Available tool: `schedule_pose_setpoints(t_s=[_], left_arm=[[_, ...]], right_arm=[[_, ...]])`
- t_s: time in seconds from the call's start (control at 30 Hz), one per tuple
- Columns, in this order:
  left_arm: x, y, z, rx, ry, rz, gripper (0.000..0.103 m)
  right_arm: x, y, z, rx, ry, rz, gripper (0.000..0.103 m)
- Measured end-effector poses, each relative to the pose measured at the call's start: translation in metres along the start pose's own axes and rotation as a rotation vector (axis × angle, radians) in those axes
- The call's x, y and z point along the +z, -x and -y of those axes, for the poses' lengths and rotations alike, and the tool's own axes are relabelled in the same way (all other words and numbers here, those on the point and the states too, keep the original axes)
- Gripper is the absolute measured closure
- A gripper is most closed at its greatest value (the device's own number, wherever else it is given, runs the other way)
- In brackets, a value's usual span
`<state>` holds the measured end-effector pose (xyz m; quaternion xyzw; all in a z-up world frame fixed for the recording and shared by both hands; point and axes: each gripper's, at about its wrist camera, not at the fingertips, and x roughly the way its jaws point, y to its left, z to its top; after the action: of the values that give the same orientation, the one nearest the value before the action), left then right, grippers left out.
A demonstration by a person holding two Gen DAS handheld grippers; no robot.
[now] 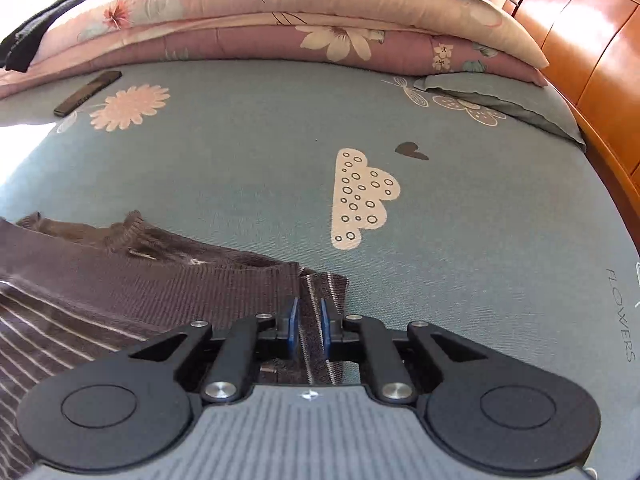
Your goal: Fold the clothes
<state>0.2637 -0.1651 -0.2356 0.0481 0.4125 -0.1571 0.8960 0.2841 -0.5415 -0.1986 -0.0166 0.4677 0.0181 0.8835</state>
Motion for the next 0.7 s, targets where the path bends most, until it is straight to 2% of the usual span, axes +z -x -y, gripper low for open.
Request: schedule_pose_setpoints(t_s=[0.07, 0.13, 0.17, 0.23, 0.27, 0.3, 0.4, 0.47, 0.57, 0.63, 0.7], left_arm=[[-0.006, 0.001, 0.008, -0.011, -0.021, -0.004, 0.034], [-0.012, 0.003, 0.014, -0.023, -0.026, -0.011, 0.034], [-0.015, 0.004, 0.017, -0.038, -0.028, -0.017, 0.034], [-0.021, 0.002, 0.021, -0.009, -0.065, -0.036, 0.032], [-0.024, 0.001, 0.024, 0.011, -0.086, -0.046, 0.031], [-0.026, 0.000, 0.023, 0.031, -0.089, -0.061, 0.030], [-0.024, 0.010, 0.018, 0.022, -0.035, -0.059, 0.031], [-0.023, 0.022, 0.024, 0.017, -0.036, -0.045, 0.031], [-0.033, 0.039, 0.044, -0.030, -0.068, -0.048, 0.031], [-0.046, 0.047, 0.061, -0.054, -0.109, -0.060, 0.030], [-0.061, 0.046, 0.071, -0.040, -0.123, -0.095, 0.030]], right_arm=[[-0.010, 0.014, -0.005, 0.020, 0.006, -0.016, 0.081], [-0.031, 0.020, -0.014, 0.021, 0.031, -0.053, 0.066], [-0.043, 0.020, -0.018, 0.035, 0.041, -0.074, 0.065], [-0.062, 0.007, -0.026, -0.028, 0.101, -0.159, 0.072], [-0.072, -0.001, -0.027, -0.093, 0.129, -0.192, 0.075], [-0.075, 0.001, -0.021, -0.100, 0.091, -0.185, 0.074], [-0.075, 0.023, -0.001, -0.076, -0.070, -0.134, 0.074], [-0.077, 0.046, 0.000, -0.051, -0.100, -0.084, 0.072], [-0.084, 0.073, -0.017, 0.046, -0.089, -0.038, 0.071], [-0.092, 0.078, -0.037, 0.101, -0.059, -0.047, 0.069], [-0.109, 0.070, -0.060, 0.122, -0.017, -0.076, 0.068]])
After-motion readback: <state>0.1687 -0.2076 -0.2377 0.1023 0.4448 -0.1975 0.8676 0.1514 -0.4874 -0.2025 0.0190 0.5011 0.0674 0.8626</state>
